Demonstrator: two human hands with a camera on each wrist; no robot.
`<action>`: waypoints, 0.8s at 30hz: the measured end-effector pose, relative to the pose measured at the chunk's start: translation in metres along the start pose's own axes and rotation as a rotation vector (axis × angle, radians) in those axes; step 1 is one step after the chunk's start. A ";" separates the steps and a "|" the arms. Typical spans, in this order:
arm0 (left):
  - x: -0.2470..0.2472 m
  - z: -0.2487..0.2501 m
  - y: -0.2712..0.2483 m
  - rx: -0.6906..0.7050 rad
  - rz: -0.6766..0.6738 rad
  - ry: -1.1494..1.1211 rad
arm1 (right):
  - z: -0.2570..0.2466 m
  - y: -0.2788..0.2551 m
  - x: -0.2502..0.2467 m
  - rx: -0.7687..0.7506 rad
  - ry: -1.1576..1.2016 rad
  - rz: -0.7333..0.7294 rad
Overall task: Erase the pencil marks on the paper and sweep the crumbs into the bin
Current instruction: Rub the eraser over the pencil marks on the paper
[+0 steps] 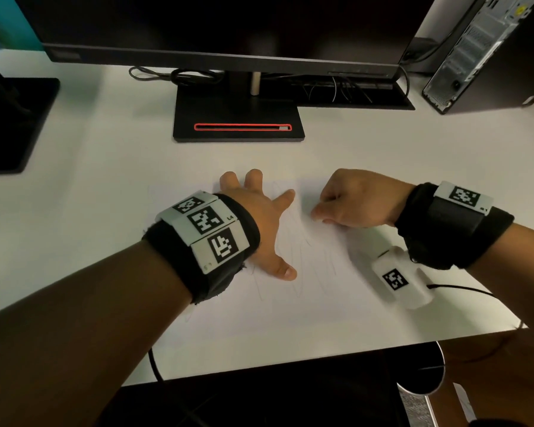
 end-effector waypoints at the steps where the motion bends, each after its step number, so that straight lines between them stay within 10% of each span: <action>1: 0.000 0.000 0.000 0.000 0.000 0.001 | 0.000 0.000 -0.001 -0.001 -0.010 0.017; 24: 0.000 0.001 -0.001 -0.007 -0.014 0.006 | 0.004 -0.011 0.005 0.030 0.065 0.016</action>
Point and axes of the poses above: each hand's wrist, its own y-axis towards the middle knuckle, its own x-axis out of the palm, z = x × y, the point moved 5 cm from there along y, towards the middle knuckle, and after that the axes turned 8 degrees about -y, right-handed, at the moved point
